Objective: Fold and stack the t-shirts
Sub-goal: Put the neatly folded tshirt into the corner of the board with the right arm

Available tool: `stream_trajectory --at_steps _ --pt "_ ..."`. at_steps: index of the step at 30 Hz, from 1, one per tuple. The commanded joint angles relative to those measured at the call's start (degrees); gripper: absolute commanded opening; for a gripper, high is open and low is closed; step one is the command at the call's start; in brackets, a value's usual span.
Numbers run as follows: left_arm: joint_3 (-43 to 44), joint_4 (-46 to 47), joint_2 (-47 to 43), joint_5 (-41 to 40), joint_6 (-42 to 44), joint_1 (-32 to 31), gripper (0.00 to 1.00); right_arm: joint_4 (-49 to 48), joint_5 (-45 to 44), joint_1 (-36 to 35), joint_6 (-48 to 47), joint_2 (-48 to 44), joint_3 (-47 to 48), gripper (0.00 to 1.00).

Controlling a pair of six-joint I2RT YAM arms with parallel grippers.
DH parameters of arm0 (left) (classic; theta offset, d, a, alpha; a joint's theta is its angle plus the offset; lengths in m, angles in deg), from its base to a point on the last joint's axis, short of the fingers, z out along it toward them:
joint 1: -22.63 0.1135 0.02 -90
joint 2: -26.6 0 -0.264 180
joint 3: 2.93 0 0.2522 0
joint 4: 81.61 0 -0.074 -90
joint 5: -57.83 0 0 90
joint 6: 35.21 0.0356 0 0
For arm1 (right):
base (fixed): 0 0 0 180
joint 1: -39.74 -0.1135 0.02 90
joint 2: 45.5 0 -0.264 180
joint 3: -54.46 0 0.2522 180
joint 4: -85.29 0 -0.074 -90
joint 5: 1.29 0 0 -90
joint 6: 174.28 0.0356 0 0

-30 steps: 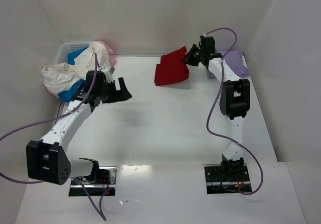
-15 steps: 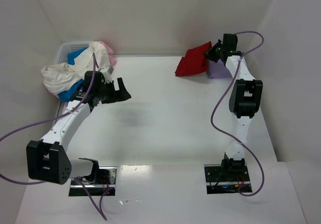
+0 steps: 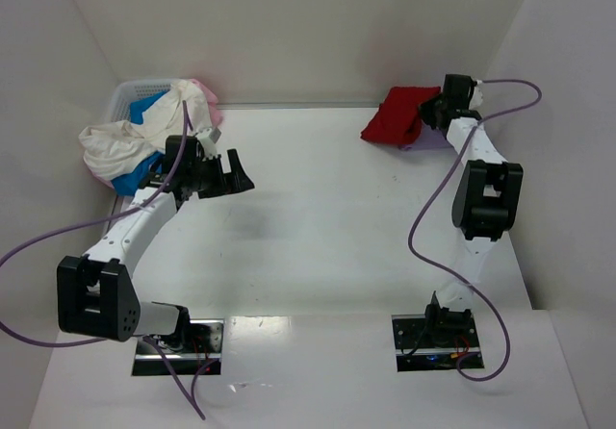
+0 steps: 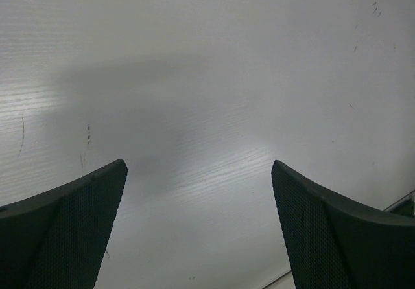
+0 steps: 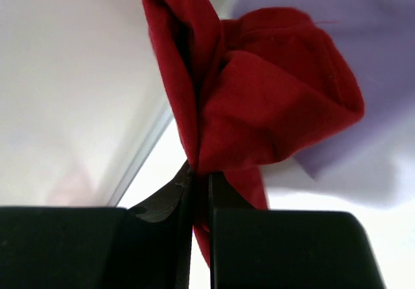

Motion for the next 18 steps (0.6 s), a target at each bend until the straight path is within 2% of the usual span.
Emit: stream_trajectory --at_steps 1,13,18 --pt "0.2 2.2 0.2 2.2 1.3 0.8 1.00 -10.1 -10.6 0.1 6.5 -9.6 -7.2 0.00" --pt "-0.3 1.6 -1.9 3.2 2.4 0.8 1.00 -13.3 -11.2 1.9 6.0 -11.4 -15.4 0.00" --pt "-0.3 1.1 -2.4 3.2 2.4 0.8 1.00 -16.7 -10.7 4.7 7.1 -14.2 -22.2 0.00"
